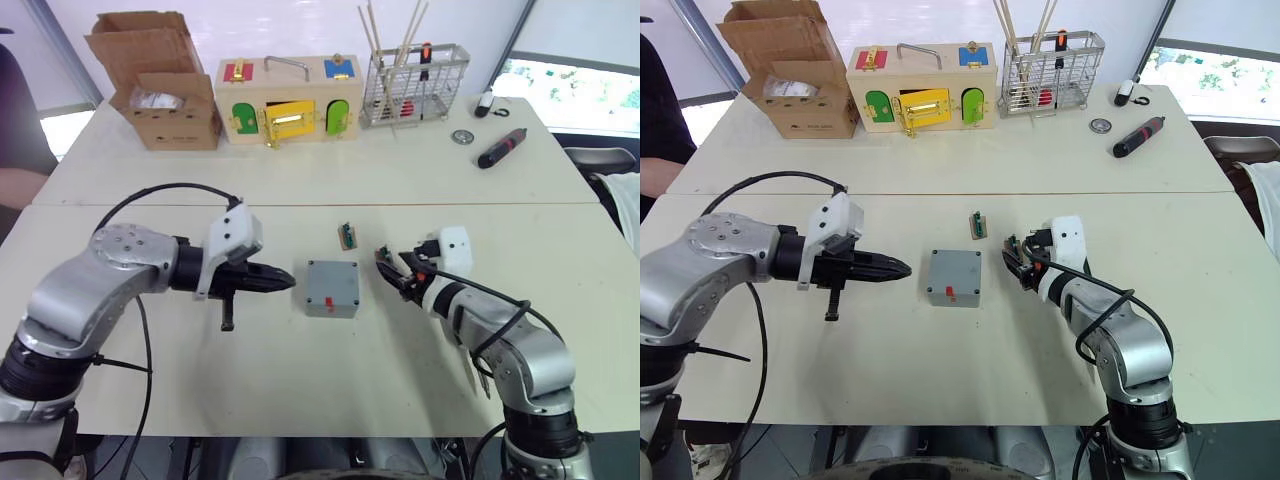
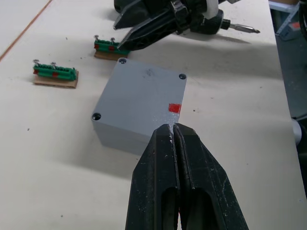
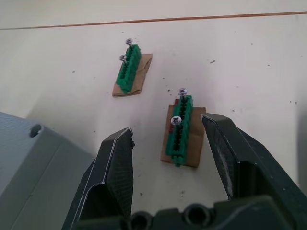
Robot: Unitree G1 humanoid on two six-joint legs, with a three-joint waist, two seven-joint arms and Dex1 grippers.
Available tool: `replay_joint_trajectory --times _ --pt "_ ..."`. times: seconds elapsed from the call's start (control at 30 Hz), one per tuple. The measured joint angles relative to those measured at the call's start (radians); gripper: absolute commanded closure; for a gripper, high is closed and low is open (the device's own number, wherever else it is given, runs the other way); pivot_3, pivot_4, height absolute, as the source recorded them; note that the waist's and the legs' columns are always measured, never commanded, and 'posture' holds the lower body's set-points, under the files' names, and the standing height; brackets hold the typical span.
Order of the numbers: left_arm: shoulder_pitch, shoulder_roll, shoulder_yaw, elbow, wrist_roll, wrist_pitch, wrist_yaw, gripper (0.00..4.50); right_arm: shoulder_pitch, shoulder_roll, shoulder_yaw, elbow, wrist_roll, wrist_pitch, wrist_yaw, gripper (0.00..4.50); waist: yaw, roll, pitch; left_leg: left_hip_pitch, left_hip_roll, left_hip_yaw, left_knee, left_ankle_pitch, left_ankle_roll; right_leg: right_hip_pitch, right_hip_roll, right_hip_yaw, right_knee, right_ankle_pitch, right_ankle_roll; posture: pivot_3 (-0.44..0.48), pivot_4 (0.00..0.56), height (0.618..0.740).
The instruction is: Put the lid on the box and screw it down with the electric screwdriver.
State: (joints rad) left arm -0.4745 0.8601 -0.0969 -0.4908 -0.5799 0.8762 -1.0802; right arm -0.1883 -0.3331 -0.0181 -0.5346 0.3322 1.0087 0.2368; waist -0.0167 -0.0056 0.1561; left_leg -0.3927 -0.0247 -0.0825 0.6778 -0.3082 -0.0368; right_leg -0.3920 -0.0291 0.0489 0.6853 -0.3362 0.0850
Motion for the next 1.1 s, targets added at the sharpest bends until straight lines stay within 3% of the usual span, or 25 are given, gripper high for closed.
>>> replay_joint_trajectory --times 0.33,0.43,0.57,1.1 --pt "0.041 0.000 -0.018 -0.002 0.015 -0.037 0.016 4.46 -0.020 -0.001 0.032 0.070 -0.036 -0.065 -0.004 2.15 0.000 0.000 0.000 0.000 0.000 0.000 0.000 0.000 0.000 0.000 0.000 0.000 0.000 0.000 0.000 0.000 0.150 0.740" --pt "0.042 0.000 -0.019 -0.002 0.015 -0.039 0.018 4.50 -0.022 0.000 0.039 0.080 -0.044 -0.079 -0.005 2.71 0.000 0.000 0.000 0.000 0.000 0.000 0.000 0.000 0.000 0.000 0.000 0.000 0.000 0.000 0.000 0.000 0.150 0.740" --pt "0.045 0.003 -0.032 -0.001 0.025 -0.042 0.019 4.50 -0.026 -0.001 0.046 0.099 -0.054 -0.091 -0.005 4.42 0.000 0.000 0.000 0.000 0.000 0.000 0.000 0.000 0.000 0.000 0.000 0.000 0.000 0.000 0.000 0.000 0.150 0.740" --pt "0.045 0.003 -0.035 0.018 0.026 -0.046 0.018 4.50 -0.045 0.001 0.042 0.087 -0.071 -0.089 -0.022 4.42 0.000 0.001 0.000 0.000 0.000 0.000 0.000 0.000 0.000 0.000 0.000 0.000 0.000 0.000 0.000 0.000 0.150 0.740"
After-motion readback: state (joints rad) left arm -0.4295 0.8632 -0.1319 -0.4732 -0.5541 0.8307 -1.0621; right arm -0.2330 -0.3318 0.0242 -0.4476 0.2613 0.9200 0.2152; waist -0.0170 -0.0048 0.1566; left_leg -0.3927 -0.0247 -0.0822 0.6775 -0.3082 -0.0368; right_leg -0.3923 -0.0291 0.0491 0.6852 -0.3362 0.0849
